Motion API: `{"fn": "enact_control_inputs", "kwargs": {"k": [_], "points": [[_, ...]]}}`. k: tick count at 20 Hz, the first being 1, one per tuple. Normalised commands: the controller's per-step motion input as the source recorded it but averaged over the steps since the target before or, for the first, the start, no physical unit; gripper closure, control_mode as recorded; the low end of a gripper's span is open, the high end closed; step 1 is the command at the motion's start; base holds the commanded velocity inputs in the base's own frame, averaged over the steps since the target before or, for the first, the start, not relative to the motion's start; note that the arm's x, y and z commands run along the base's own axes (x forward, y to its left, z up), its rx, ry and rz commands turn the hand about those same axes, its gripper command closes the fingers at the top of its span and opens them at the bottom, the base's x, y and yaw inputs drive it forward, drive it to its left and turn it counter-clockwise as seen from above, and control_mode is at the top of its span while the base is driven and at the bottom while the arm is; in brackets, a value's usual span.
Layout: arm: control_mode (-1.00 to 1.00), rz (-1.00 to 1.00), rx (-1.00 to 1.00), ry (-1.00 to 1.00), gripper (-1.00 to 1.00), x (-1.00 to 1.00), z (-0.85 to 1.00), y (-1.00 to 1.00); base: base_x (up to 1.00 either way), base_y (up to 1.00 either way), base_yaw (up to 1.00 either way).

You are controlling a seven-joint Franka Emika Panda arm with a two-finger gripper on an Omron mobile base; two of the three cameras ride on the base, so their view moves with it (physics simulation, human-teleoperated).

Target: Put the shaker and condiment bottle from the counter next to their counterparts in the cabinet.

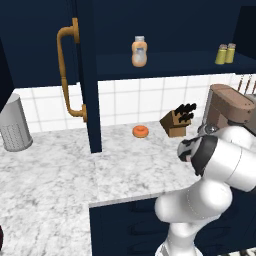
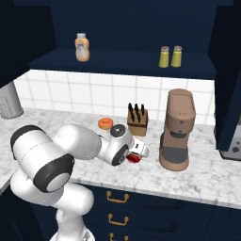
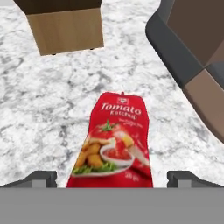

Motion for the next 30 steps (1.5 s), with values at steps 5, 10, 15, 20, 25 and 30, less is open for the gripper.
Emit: {"fn": "enact_control_inputs", "kwargs": {"k": [5,10,15,20,25,30], "points": [[-1.00,0.00,0.00,0.00,-1.00,0.00,-0.16,-0.01,0.00,0.00,0.00],[-1.00,0.00,0.00,0.00,-1.00,0.00,-0.16,0.00,0.00,0.00,0.00],[-1.00,0.00,0.00,0.00,-1.00,0.05,-0.14,-0.01,0.00,0.00,0.00],[-1.00,0.00,0.00,0.00,-1.00,0.18,-0.03,-0.08,0.00,0.00,0.00],[-1.00,0.00,0.00,0.00,-1.00,0.14,-0.14,-0.04,0.00,0.00,0.00],[-1.00,0.00,0.02,0.00,1.00,0.12,-0.25,-0.01,0.00,0.00,0.00]]}}
